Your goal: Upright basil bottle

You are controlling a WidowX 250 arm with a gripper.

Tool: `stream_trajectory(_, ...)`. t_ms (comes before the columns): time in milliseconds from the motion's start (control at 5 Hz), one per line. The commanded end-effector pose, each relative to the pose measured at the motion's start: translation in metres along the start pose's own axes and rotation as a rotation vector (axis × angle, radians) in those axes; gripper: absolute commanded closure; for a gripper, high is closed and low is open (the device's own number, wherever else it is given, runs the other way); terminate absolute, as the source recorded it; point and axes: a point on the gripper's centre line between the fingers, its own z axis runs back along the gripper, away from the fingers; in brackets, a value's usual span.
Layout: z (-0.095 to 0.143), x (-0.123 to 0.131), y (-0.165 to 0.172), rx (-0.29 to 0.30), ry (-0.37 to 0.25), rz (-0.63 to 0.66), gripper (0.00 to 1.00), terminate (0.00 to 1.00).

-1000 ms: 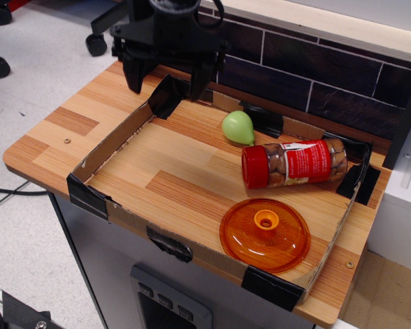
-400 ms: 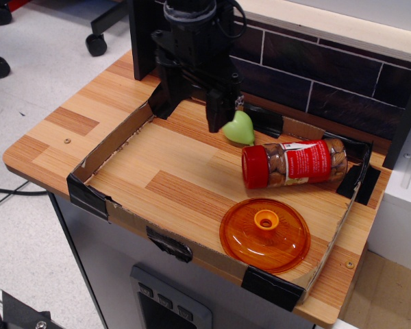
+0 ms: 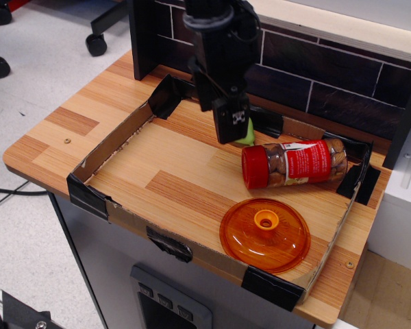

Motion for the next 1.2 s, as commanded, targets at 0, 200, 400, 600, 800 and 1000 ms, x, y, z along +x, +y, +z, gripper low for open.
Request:
stream_trajectory(0, -0.017, 0.007, -0.006, 0.144, -0.025, -0.08, 0.0, 0.0)
stream_trajectory(200, -0.029, 0.005, -0.01, 0.152, -0.002, -0.067, 0.0, 0.0)
stream_trajectory(400, -0.041, 0.006, -0.013, 0.183, 0.006, -0.054, 0.0, 0.0)
stream_trajectory(600, -0.046, 0.007, -0.013, 0.176, 0.013, -0.05, 0.0, 0.0)
stream_trajectory(800, -0.051, 0.01, -0.012, 0.178, 0.011, -0.039, 0.0, 0.0)
stream_trajectory(1000, -0.053, 0.015, -0.011, 0.178, 0.004, -0.038, 0.0, 0.0)
